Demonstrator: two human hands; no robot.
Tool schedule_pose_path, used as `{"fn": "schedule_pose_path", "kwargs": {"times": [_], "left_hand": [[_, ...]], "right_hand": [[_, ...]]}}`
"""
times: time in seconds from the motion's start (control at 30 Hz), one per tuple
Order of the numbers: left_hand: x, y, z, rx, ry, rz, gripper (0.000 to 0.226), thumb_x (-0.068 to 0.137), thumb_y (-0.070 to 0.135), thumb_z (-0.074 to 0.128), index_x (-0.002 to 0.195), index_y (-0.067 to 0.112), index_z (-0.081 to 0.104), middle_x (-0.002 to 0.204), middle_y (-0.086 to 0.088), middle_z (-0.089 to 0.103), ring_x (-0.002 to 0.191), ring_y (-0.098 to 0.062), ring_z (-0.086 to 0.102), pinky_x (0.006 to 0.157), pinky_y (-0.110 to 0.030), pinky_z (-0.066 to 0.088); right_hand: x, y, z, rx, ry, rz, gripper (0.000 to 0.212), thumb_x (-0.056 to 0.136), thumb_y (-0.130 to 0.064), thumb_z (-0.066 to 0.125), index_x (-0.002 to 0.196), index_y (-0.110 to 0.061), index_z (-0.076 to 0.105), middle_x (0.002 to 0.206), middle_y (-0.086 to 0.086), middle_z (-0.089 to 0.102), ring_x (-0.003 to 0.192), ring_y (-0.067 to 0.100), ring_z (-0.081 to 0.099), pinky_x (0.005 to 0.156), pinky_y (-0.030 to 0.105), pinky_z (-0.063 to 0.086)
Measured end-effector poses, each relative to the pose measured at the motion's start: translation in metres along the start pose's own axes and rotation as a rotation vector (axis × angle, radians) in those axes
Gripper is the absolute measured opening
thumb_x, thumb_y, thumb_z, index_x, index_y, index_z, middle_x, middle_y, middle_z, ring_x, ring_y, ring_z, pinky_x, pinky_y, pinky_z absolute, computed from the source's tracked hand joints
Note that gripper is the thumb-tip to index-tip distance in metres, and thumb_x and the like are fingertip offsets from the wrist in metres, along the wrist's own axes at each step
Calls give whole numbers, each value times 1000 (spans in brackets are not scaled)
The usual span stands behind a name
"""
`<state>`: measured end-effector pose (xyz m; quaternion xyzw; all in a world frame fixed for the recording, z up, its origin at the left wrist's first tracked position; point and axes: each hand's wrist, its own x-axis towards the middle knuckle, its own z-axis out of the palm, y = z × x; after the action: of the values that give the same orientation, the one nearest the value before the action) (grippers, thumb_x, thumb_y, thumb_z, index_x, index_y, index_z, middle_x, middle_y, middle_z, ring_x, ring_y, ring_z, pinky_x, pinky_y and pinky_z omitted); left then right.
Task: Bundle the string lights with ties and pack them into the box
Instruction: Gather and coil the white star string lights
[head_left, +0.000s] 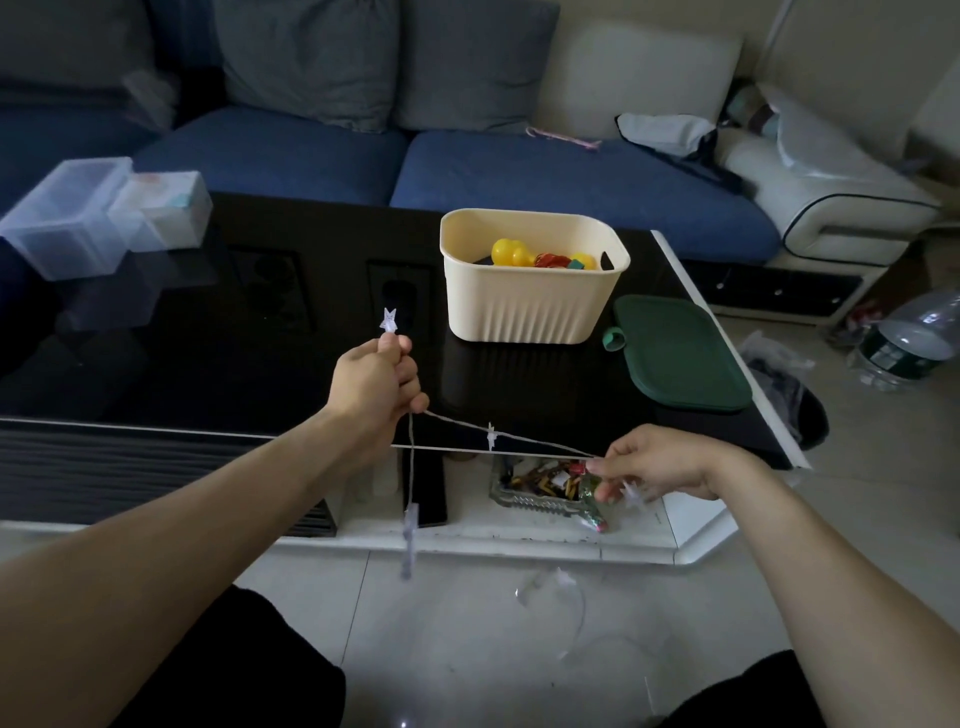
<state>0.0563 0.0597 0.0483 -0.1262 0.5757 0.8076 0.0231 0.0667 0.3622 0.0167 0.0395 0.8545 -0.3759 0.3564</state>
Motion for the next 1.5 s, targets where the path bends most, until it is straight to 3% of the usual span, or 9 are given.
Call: {"fn": "schedule_pose_path", "kwargs": {"times": [0.17, 0.37, 0.43, 0.57, 0.83, 1.03, 1.17, 1.33, 1.5], "left_hand": [[-1, -1, 1, 37, -12, 2, 32, 108, 20, 31, 82, 14, 49, 55, 3, 30, 43, -10, 25, 41, -23, 32], [1, -3, 2, 80, -15, 15, 30, 106, 17, 33, 83, 13, 52, 51, 4, 32, 41, -9, 25, 39, -21, 25], [2, -5, 4, 97, -19, 19, 30, 107, 19, 34, 85, 12, 52, 50, 5, 32, 41, -9, 26, 39, -22, 25], [1, -8, 8, 119, -57, 12, 30, 107, 20, 34, 87, 11, 54, 51, 4, 35, 42, -9, 28, 41, -23, 25], [-10, -10, 24, 94, -172, -15, 28, 107, 19, 35, 88, 9, 54, 56, 0, 39, 46, -14, 34, 44, -26, 32], [-16, -10, 31, 106, -208, -3, 30, 107, 15, 37, 86, 6, 56, 71, -12, 63, 63, -25, 65, 65, -37, 60], [-17, -12, 35, 116, -251, -15, 28, 106, 13, 37, 85, 6, 54, 99, -22, 73, 94, -33, 72, 84, -42, 59], [-25, -20, 39, 327, -423, -43, 28, 107, 17, 33, 86, 6, 49, 86, -18, 74, 73, -30, 72, 51, -29, 49], [-26, -23, 41, 329, -436, -60, 27, 107, 17, 36, 87, 7, 51, 64, -10, 65, 49, -21, 58, 47, -29, 39]], "right_hand": [[-11, 4, -15, 17, 174, -2, 41, 82, -47, 77, 86, -6, 69, 55, -6, 61, 54, 13, 59, 70, 34, 56], [-22, 4, -25, 587, 128, -314, 53, 67, -47, 88, 98, -7, 72, 70, 0, 45, 60, 10, 40, 56, 25, 34], [-26, -1, -25, 746, 112, -439, 30, 81, -22, 69, 103, -2, 70, 76, 2, 49, 65, 11, 43, 57, 26, 33], [-31, -11, -22, 734, 151, -560, 34, 75, 10, 58, 106, -1, 67, 76, 3, 57, 67, 12, 51, 58, 24, 39], [-26, -22, 3, 454, 118, -525, 19, 72, -11, 77, 91, -6, 75, 76, 8, 71, 62, 16, 54, 49, 18, 45], [-24, -42, 25, 678, 8, -487, 17, 81, -21, 68, 82, -5, 62, 68, 7, 60, 56, 13, 53, 43, 20, 40], [-23, -54, 34, 854, -41, -447, 24, 86, -32, 62, 76, -11, 55, 68, 2, 54, 54, 10, 45, 42, 17, 29], [-19, -62, 36, 1076, -61, -426, 18, 92, -29, 58, 85, -12, 59, 61, -3, 40, 49, 7, 32, 43, 18, 24], [-20, -62, 37, 897, 96, -447, 23, 87, -2, 64, 109, -4, 62, 66, -3, 48, 53, 7, 37, 45, 19, 27]]}}
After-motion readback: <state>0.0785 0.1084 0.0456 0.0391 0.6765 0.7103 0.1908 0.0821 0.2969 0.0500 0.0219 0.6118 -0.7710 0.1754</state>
